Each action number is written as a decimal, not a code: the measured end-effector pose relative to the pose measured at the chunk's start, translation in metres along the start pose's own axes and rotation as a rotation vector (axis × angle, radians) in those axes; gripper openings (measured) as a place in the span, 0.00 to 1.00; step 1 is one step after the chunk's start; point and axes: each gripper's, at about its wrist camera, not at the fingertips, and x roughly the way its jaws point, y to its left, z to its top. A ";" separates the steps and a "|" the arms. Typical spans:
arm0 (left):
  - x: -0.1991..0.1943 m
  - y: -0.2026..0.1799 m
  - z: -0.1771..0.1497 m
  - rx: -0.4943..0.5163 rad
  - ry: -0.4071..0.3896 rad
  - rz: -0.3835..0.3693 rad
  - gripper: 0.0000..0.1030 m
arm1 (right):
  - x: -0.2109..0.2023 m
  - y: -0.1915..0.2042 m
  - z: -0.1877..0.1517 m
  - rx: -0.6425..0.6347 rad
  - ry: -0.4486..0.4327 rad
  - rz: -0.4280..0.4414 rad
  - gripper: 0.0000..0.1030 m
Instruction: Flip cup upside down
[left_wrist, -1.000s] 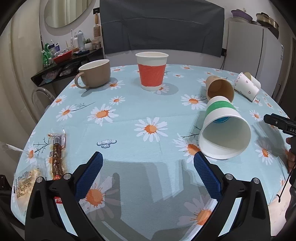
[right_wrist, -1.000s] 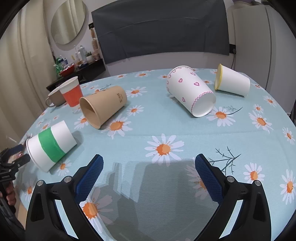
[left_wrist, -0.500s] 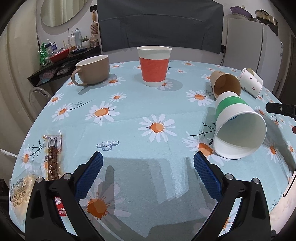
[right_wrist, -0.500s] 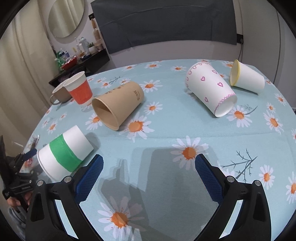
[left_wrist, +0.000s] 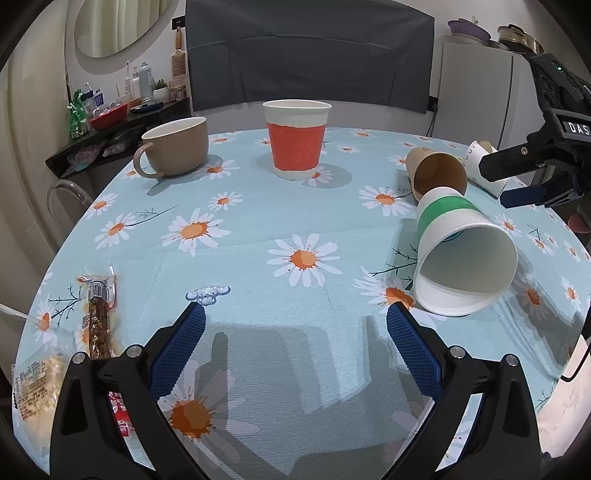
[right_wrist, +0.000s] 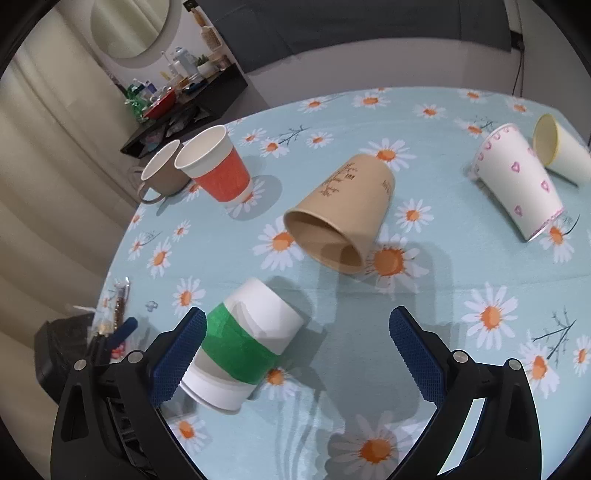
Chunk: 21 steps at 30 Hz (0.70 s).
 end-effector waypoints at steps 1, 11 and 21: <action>-0.001 0.000 0.000 0.000 -0.005 -0.002 0.94 | 0.003 -0.001 0.001 0.035 0.026 0.041 0.93; 0.000 0.001 0.000 0.002 0.005 -0.040 0.94 | 0.036 -0.002 0.002 0.219 0.187 0.206 0.93; 0.000 0.001 -0.001 -0.002 0.011 -0.050 0.94 | 0.062 -0.005 0.002 0.311 0.232 0.307 0.75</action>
